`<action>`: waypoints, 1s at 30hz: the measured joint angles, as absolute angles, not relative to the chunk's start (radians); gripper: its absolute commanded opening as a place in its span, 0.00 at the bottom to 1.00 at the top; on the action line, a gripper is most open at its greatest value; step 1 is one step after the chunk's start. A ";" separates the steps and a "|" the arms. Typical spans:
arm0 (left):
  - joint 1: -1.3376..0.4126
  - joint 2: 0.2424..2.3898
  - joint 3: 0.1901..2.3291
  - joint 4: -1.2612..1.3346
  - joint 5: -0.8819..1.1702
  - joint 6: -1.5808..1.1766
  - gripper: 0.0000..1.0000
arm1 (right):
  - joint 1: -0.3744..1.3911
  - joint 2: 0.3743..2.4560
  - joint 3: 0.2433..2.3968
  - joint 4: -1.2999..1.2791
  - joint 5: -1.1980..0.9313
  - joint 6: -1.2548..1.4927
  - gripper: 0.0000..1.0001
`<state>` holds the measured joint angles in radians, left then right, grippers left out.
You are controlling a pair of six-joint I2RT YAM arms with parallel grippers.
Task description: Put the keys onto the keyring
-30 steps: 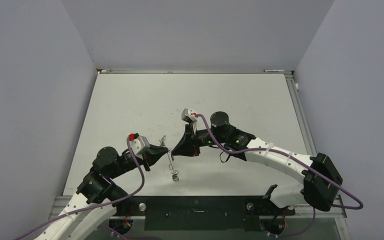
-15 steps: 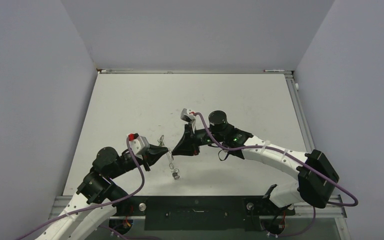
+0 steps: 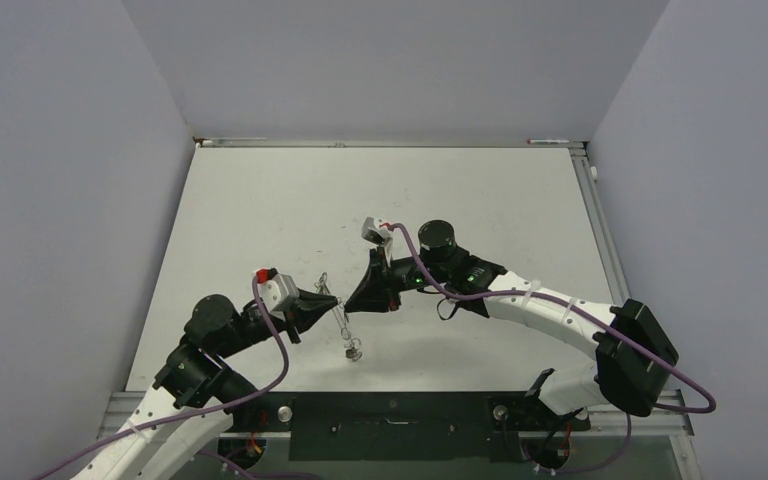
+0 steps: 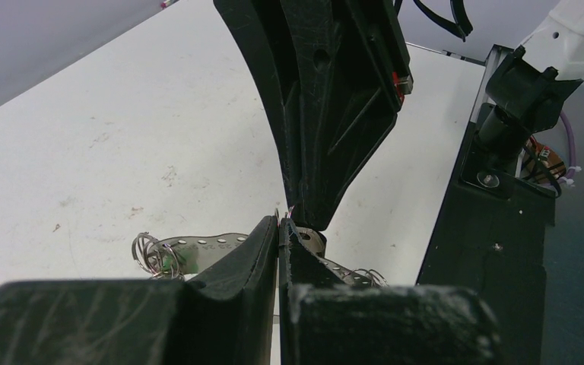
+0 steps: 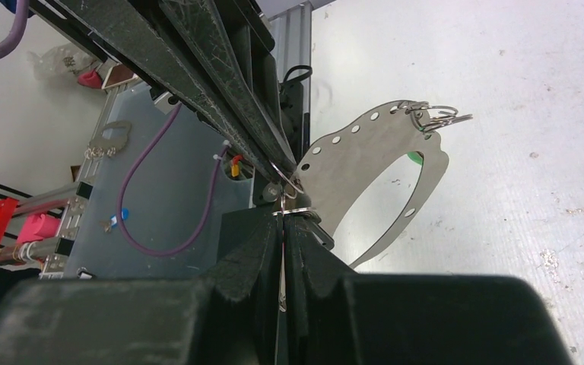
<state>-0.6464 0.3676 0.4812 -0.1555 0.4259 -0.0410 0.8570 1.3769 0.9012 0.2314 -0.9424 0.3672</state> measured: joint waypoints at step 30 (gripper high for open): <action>-0.653 0.349 0.480 -0.152 0.432 -0.041 0.00 | 0.850 1.378 0.918 0.236 -0.966 0.375 0.05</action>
